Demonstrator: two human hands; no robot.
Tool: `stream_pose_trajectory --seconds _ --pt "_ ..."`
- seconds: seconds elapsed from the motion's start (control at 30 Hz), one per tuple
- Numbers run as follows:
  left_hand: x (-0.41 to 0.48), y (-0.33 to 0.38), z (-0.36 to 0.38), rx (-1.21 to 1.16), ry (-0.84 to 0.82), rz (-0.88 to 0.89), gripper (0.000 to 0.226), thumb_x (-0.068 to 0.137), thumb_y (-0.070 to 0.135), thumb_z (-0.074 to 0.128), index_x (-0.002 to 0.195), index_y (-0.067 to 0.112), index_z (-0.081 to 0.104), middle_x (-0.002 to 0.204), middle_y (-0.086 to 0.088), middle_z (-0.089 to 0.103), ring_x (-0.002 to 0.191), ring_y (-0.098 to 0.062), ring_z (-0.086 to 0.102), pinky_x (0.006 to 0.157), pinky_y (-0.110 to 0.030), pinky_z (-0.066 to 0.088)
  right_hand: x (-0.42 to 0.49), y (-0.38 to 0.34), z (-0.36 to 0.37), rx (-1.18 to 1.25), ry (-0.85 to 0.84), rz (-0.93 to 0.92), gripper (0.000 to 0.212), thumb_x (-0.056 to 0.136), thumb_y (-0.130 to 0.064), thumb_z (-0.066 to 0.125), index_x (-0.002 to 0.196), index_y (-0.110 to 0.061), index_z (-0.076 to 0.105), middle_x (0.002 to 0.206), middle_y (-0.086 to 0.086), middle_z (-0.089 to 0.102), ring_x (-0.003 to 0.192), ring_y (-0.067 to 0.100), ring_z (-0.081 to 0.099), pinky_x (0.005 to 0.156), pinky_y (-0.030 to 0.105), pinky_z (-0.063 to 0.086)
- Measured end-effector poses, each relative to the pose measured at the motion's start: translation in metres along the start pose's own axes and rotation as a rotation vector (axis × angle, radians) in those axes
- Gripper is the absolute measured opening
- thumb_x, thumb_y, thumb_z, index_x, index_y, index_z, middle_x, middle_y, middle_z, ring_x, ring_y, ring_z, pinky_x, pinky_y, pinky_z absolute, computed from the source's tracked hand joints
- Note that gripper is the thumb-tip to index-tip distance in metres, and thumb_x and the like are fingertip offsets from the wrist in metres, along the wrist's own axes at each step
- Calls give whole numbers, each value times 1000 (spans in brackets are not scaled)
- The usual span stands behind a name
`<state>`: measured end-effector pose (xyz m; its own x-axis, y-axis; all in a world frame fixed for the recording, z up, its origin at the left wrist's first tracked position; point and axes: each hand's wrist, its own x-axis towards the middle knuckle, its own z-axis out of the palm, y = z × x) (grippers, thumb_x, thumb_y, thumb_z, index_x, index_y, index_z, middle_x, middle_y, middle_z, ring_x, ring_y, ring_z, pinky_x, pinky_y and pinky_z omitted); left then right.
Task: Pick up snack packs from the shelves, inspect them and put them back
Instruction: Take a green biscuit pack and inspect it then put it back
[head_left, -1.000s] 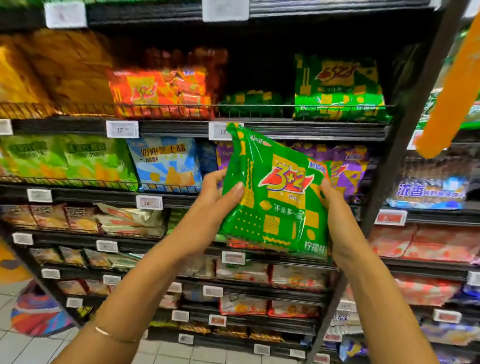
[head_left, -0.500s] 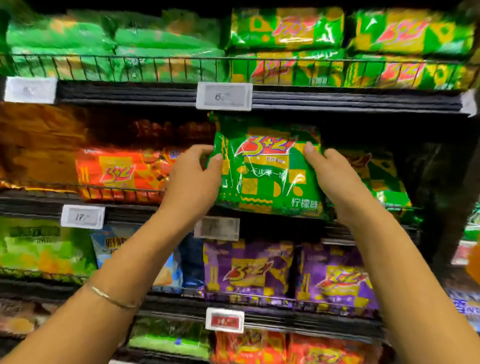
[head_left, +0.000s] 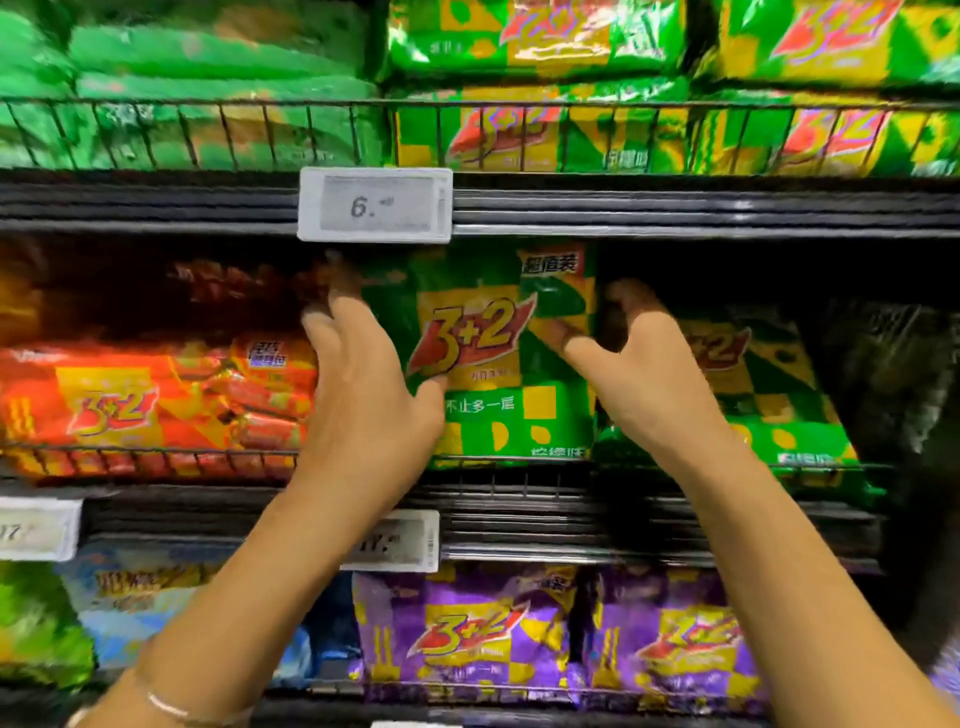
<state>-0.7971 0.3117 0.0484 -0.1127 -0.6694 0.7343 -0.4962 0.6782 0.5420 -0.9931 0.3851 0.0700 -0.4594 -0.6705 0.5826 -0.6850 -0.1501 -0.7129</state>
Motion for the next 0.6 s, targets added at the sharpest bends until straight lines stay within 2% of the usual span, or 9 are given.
stream_pose_trajectory --seconds 0.03,0.1,0.17,0.23,0.3,0.33,0.43,0.53,0.6 --pt "-2 3 0 53 4 14 60 85 13 80 116 15 28 119 -5 29 92 -23 35 78 -21 25 -1 2 1 -61 -21 -15 39 92 -46 73 121 -25 56 102 4 72 90 25 68 73 38 53" --pt "-6 6 0 161 -2 39 58 85 12 79 113 14 29 131 -18 29 109 -45 44 82 -24 27 -2 6 0 -163 -29 -25 38 90 -47 73 115 -24 57 94 5 71 85 28 66 66 35 47" --pt "-8 10 0 265 35 123 52 83 15 80 113 9 37 141 -31 29 125 -54 40 100 -40 37 -4 7 -2 -170 -28 -34 39 88 -54 72 109 -24 59 90 4 70 82 28 66 66 36 49" --pt "-6 14 1 331 80 187 57 83 22 81 123 -1 47 133 -33 39 125 -50 39 105 -54 38 -5 9 -3 -238 -19 -69 41 89 -60 69 97 -22 58 80 2 64 77 29 62 60 35 44" --pt "-5 19 6 368 70 199 65 86 30 75 138 0 50 137 -32 44 127 -48 40 104 -58 39 -6 11 -3 -346 10 -106 47 91 -63 65 82 -19 53 70 1 56 72 33 57 55 36 34" --pt "-7 22 9 380 56 198 67 87 34 70 143 3 49 139 -30 46 126 -48 42 103 -58 40 -6 13 -4 -349 2 -107 48 92 -64 63 82 -18 54 71 3 58 75 34 58 57 38 37" --pt "-18 36 24 393 57 265 54 87 35 69 130 7 54 120 -25 53 105 -45 50 84 -55 45 -9 20 -7 -267 -89 -100 50 92 -64 61 104 -16 66 95 10 69 94 35 64 77 43 52" --pt "-27 54 42 387 25 382 50 85 26 74 127 7 55 112 -20 51 101 -41 49 78 -51 43 -10 26 -21 -200 -121 -127 39 93 -62 61 97 -24 67 87 3 65 88 29 62 67 37 47" --pt "-28 68 53 392 -6 419 49 86 28 73 127 7 56 108 -19 52 99 -41 51 78 -51 43 -10 30 -36 -157 -94 -131 32 95 -56 62 99 -26 71 90 2 69 92 27 64 72 36 49"
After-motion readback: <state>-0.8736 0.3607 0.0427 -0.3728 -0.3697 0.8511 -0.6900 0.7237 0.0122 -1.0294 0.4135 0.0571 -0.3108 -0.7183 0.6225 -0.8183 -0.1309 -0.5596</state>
